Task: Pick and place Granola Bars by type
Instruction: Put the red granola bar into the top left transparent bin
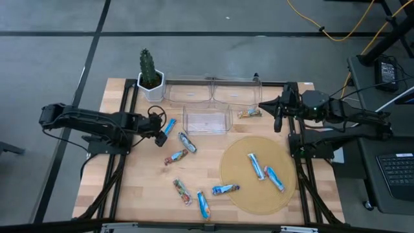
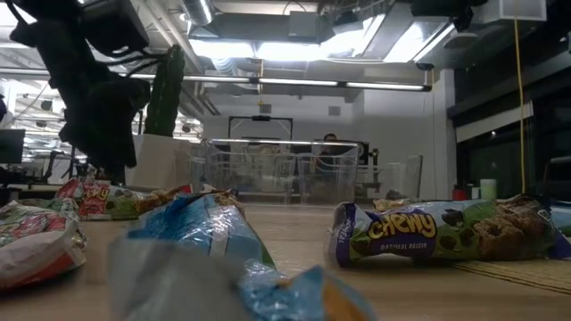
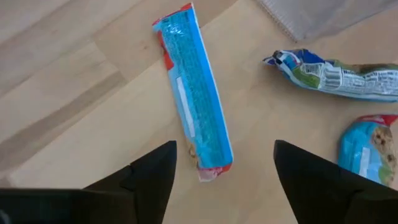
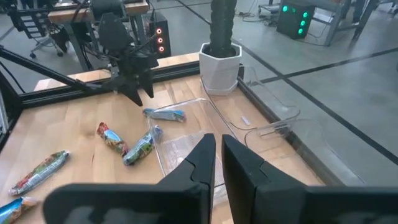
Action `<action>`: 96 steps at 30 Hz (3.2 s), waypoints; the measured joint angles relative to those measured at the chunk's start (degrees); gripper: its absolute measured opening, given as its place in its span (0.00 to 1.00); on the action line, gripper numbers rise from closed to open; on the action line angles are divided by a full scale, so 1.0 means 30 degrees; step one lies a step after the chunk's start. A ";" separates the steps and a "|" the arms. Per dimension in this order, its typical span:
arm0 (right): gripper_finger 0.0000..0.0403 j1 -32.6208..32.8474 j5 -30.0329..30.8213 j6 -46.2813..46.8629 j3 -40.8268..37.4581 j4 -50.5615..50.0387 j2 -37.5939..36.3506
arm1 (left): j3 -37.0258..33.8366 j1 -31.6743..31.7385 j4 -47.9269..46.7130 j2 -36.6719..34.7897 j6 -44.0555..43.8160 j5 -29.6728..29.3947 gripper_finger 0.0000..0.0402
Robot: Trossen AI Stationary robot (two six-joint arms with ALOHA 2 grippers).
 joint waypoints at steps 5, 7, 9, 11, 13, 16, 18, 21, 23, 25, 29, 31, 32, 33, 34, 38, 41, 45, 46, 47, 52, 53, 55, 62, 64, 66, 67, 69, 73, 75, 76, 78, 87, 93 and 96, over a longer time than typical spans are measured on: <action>0.08 0.0000 0.0002 -0.0388 0.0000 0.0000 0.0000 | -0.0686 0.0000 0.1441 0.1110 -0.0458 0.0077 0.64; 0.08 0.0000 0.0002 -0.0396 0.0000 0.0000 0.0000 | -0.0790 0.0000 0.2003 0.1574 -0.0444 -0.0014 0.64; 0.08 0.0000 0.0002 -0.0396 0.0000 0.0000 0.0000 | -0.0798 0.0000 0.2448 0.2106 -0.0431 -0.0117 0.63; 0.08 0.0000 0.0002 -0.0396 0.0000 0.0000 0.0000 | -0.0798 0.0000 0.2765 0.2696 -0.0407 -0.0126 0.62; 0.08 0.0000 0.0002 -0.0403 0.0000 0.0000 0.0000 | -0.0798 0.0000 0.3034 0.3339 -0.0393 -0.0112 0.61; 0.08 0.0000 0.0004 -0.0397 0.0000 0.0003 0.0000 | -0.0798 0.0000 0.3518 0.4192 -0.0393 -0.0106 0.59; 0.08 0.0000 0.0002 -0.0384 0.0000 0.0002 0.0000 | -0.0798 0.0000 0.3795 0.4570 -0.0393 -0.0092 0.56; 0.08 -0.0004 0.0006 -0.0352 0.0000 0.0007 0.0000 | -0.0798 0.0000 0.4007 0.4839 -0.0527 0.0016 0.48; 0.08 0.0000 0.0010 -0.0345 0.0000 0.0001 0.0000 | -0.0798 0.0000 0.3979 0.4854 -0.0575 0.0087 0.41; 0.08 -0.0003 0.0002 -0.0345 0.0000 0.0007 0.0000 | -0.0798 0.0000 0.3971 0.4854 -0.0575 0.0141 0.32; 0.08 0.0000 0.0010 -0.0374 0.0000 0.0007 0.0000 | -0.0798 0.0000 0.4003 0.4839 -0.0568 0.0714 0.14; 0.08 -0.0007 0.0010 -0.0388 0.0000 0.0007 0.0000 | -0.0717 0.0007 0.3968 0.4764 -0.0559 0.1141 0.06; 0.08 -0.0001 0.0010 -0.0399 0.0000 0.0007 0.0000 | -0.0631 0.0007 0.3948 0.4657 -0.0553 0.1457 0.04; 0.08 -0.0003 0.0013 -0.0409 0.0000 0.0007 0.0000 | -0.0466 0.0004 0.3894 0.4493 -0.0542 0.1765 0.03; 0.08 -0.0002 0.0015 -0.0436 0.0000 0.0007 0.0000 | -0.0206 0.0000 0.3850 0.4247 -0.0365 0.2084 0.03; 0.08 0.0000 0.0017 -0.0738 0.0000 0.0007 -0.0007 | 0.1735 0.0000 0.3025 0.2721 0.1381 0.3297 0.03; 0.08 -0.0003 0.0030 -0.0948 0.0000 0.0015 -0.0004 | 0.3824 0.0000 0.1633 0.1197 0.2601 0.3446 0.02; 0.08 0.0000 0.0032 -0.0984 0.0000 0.0022 -0.0007 | 0.6798 0.0000 -0.0641 -0.0973 0.3841 0.2547 0.02; 0.08 -0.0004 0.0032 -0.0978 0.0000 0.0022 -0.0007 | 0.7452 0.0000 -0.1031 -0.1470 0.4130 0.2269 0.01; 0.08 -0.0004 0.0032 -0.0978 0.0000 0.0022 -0.0007 | 0.8001 0.0000 -0.1078 -0.1990 0.4492 0.2095 0.01; 0.08 -0.0003 0.0039 -0.0978 0.0000 0.0022 -0.0007 | 0.9595 0.0000 0.2587 -0.4255 0.7788 0.3541 0.01; 0.08 -0.0005 0.0039 -0.0978 0.0000 0.0022 -0.0007 | 0.9666 0.0000 0.3812 -0.4617 0.8400 0.4072 0.01; 0.08 0.0000 0.0039 -0.0978 0.0000 0.0022 -0.0007 | 0.9672 0.0000 0.6540 -0.5154 0.9636 0.5359 0.01; 0.08 -0.0003 0.0037 -0.0920 0.0000 0.0019 -0.0007 | 0.9694 0.0002 0.9744 -0.5464 1.1141 0.6960 0.01; 0.08 -0.0004 0.0039 -0.0920 0.0000 0.0015 -0.0007 | 0.9694 0.0007 0.9534 -0.5293 1.1141 0.6948 0.01; 0.08 0.0000 0.0039 -0.0920 0.0000 0.0015 -0.0007 | 0.9694 0.0006 0.9245 -0.5067 1.1146 0.6956 0.01; 0.08 -0.0004 0.0039 -0.0920 0.0000 0.0018 -0.0007 | 0.9686 0.0044 0.9085 -0.4939 1.1148 0.6902 0.01; 0.08 -0.0003 0.0039 -0.0939 0.0000 0.0019 -0.0007 | 0.9686 0.0188 0.8790 -0.4629 1.1145 0.6686 0.01; 0.08 -0.0001 0.0039 -0.0964 0.0000 0.0017 -0.0007 | 0.9686 0.0739 0.7922 -0.3664 1.0886 0.6446 0.01; 0.08 -0.0006 0.0039 -0.0971 0.0000 0.0022 -0.0007 | 0.9677 0.1117 0.7708 -0.2961 1.0697 0.6446 0.01; 0.08 -0.0003 0.0039 -0.0971 0.0000 0.0022 -0.0006 | 0.9676 0.1364 0.7743 -0.2583 1.0689 0.6407 0.01; 0.08 0.0000 0.0039 -0.0971 0.0000 0.0035 -0.0007 | 0.9879 0.2057 0.7486 -0.1757 1.0814 0.6140 0.01; 0.08 -0.0001 0.0045 -0.0971 0.0000 0.0044 -0.0007 | 1.6697 0.6428 0.0063 0.3711 1.4559 0.6913 0.01; 0.08 -0.0002 0.0039 -0.0862 0.0000 0.0044 -0.0002 | 1.8327 0.9112 -0.1003 0.5972 1.5133 0.6862 0.01; 0.08 0.0000 0.0032 -0.0855 0.0000 0.0037 -0.0007 | 1.8342 0.9881 -0.1508 0.6744 1.5140 0.6641 0.01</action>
